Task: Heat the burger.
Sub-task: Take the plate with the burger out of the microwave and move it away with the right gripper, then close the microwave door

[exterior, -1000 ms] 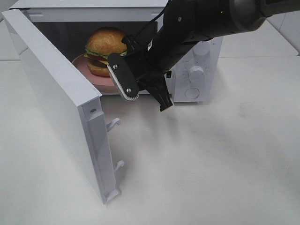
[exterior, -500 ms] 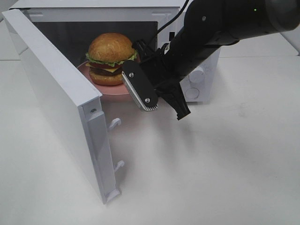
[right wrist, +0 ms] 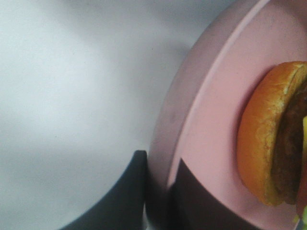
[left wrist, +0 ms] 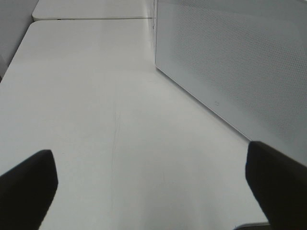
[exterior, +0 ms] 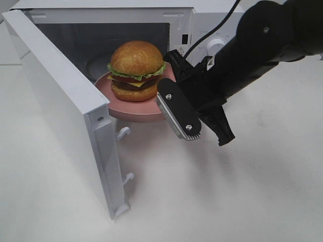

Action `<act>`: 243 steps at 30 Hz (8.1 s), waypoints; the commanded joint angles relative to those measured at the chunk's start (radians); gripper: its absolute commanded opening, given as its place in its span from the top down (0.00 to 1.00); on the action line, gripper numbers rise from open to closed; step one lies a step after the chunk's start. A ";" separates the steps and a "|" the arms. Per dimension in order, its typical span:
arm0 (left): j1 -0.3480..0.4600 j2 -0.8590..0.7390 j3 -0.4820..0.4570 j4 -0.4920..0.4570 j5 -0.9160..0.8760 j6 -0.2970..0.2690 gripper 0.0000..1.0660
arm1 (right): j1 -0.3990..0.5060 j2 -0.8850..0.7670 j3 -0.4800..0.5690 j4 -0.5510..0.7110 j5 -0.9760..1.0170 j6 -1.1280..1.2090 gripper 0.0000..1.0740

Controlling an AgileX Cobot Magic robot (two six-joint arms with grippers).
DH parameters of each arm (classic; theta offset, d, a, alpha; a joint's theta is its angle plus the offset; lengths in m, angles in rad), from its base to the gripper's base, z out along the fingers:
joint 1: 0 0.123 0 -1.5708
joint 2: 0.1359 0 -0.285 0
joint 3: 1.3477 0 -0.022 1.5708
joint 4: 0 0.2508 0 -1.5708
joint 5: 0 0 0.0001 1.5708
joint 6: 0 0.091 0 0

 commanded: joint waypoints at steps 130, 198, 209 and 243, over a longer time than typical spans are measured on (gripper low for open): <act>0.004 -0.005 0.001 0.004 0.002 -0.009 0.06 | -0.009 -0.080 0.475 -1.242 0.567 2.825 0.99; 0.004 -0.005 0.001 0.004 0.001 -0.009 0.06 | -0.006 -0.641 0.362 -0.477 0.486 1.997 0.27; 0.004 -0.005 0.001 0.004 0.001 -0.009 0.06 | -0.006 -0.927 0.362 -0.386 0.598 1.907 0.29; 0.004 -0.005 0.001 0.004 0.001 -0.009 0.06 | -0.451 -1.684 0.513 -0.299 0.660 1.884 0.29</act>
